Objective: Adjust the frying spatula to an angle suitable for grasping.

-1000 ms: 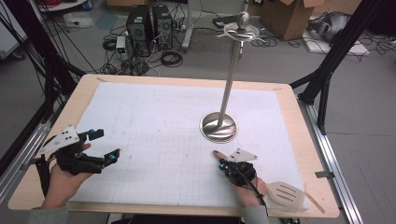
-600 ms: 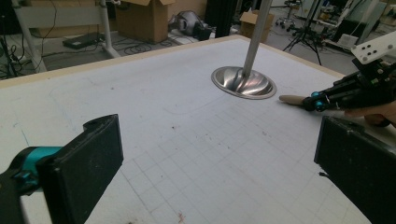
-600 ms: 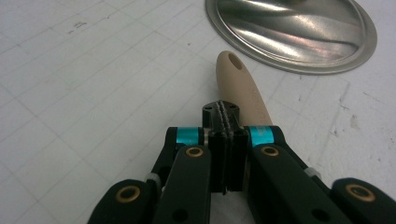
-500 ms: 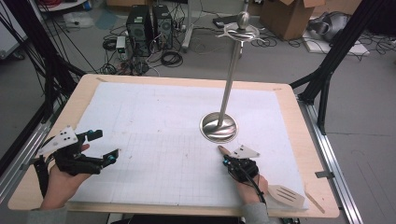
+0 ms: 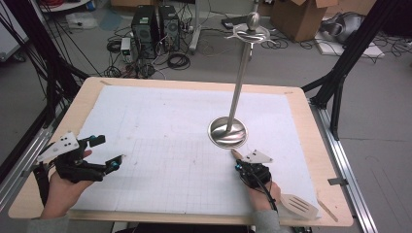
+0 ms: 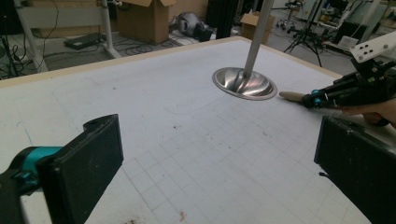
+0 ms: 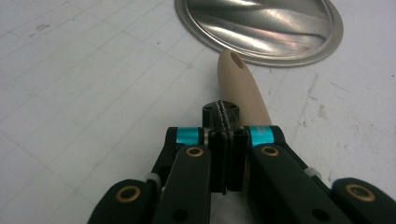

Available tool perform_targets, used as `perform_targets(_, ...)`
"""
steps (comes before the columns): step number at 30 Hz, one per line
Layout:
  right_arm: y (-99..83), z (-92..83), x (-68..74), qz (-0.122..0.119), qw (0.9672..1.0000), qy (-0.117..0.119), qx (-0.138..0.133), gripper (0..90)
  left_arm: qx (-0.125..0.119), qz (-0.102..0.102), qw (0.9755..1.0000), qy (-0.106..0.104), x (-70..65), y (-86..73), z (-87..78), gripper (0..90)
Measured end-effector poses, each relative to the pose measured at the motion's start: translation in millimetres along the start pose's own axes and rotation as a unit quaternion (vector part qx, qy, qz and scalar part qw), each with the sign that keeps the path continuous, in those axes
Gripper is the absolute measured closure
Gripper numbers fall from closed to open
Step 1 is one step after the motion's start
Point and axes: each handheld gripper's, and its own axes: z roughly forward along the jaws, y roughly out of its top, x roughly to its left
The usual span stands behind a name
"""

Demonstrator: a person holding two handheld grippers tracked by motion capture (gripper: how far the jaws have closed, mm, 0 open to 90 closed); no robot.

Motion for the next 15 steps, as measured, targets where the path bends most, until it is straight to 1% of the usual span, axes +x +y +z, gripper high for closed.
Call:
perform_targets(4, -1.9, -1.8, -5.1, 0.009, 1.0, -0.003, 0.0, 90.0, -0.001, -0.001, 1.0, 0.0, 0.3, -0.3, 0.1, 1.7)
perform_targets(5, -3.4, -3.0, -8.7, 0.015, 0.9999, -0.008, 0.0, 90.0, 0.0, -0.001, 1.0, -0.001, 0.3, -0.3, 0.2, 1.7)
perform_targets(7, -3.8, -3.3, -9.9, 0.017, 0.9998, -0.009, 0.0, 90.0, 0.0, -0.001, 1.0, 0.0, 0.2, -0.4, 0.3, 1.7)
perform_targets(10, -5.2, -4.6, -14.1, 0.029, 0.9995, -0.014, 0.002, 90.0, -0.001, -0.001, 1.0, 0.001, 0.1, -0.2, 0.1, 1.7)
perform_targets(15, -6.2, -5.2, -17.7, 0.037, 0.999, -0.024, 0.001, 90.0, -0.001, -0.001, 1.0, 0.001, 0.2, -0.3, 0.1, 1.7)
